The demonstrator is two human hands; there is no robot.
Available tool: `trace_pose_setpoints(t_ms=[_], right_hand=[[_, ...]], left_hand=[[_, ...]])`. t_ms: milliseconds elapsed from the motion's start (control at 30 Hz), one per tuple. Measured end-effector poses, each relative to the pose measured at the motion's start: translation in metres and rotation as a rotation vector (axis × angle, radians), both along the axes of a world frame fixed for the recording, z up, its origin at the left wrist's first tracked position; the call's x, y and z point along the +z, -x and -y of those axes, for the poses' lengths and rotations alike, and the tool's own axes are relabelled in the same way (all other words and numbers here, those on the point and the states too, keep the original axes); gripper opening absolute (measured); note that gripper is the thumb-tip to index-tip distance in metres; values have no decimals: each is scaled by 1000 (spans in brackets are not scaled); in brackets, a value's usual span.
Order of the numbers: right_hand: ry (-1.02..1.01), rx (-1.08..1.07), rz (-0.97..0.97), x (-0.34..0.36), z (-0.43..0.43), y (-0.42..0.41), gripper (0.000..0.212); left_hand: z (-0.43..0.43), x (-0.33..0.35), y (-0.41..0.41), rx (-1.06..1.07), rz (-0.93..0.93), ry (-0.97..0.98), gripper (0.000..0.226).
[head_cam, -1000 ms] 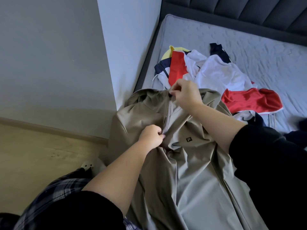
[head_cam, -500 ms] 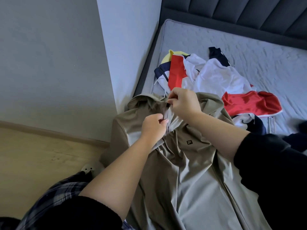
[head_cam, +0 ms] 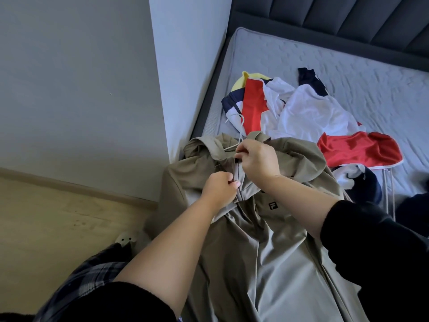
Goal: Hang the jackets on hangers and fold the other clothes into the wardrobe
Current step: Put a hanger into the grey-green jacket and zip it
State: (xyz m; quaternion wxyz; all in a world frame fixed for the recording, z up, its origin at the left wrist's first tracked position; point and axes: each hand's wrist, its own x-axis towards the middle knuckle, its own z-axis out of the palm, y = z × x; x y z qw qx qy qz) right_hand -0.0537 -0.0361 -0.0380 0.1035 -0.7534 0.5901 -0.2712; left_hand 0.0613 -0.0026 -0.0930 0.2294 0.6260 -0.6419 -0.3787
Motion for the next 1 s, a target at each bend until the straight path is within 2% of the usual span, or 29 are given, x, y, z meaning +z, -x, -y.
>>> trace_pose_setpoints(t_ms=[100, 167, 233, 300, 333, 367, 500, 567, 667, 833, 933, 1000], right_hand=[[15, 39, -5, 5, 13, 1, 8], [3, -3, -46, 10, 27, 8, 21], [-90, -42, -93, 8, 39, 18, 35], [-215, -104, -149, 0, 48, 28, 46], [-252, -149, -196, -4, 52, 33, 49], [-277, -197, -255, -9, 56, 37, 50], [-455, -303, -426, -17, 64, 46, 57], [-511, -313, -484, -21, 65, 48, 52], [-436, -295, -527, -22, 62, 48, 36], [-247, -253, -597, -5, 41, 47, 20], [-173, -237, -568, 12, 28, 45, 33], [-102, -239, -491, 28, 20, 44, 43]], left_hand=[[5, 1, -3, 17, -13, -7, 47], [12, 4, -9, 112, -87, 31, 47], [19, 3, -20, 257, -82, 175, 39], [27, 3, -34, 390, 14, 367, 26], [32, 2, -40, 425, 57, 403, 22], [37, 0, -45, 417, 99, 380, 22], [41, -16, -52, 174, 322, 54, 41], [36, -23, -52, 124, 433, -18, 38], [30, -22, -51, 175, 490, 21, 26], [19, 7, -49, 292, 389, 165, 13], [7, 30, -50, 385, 279, 401, 21], [-1, 46, -52, 413, 215, 510, 18]])
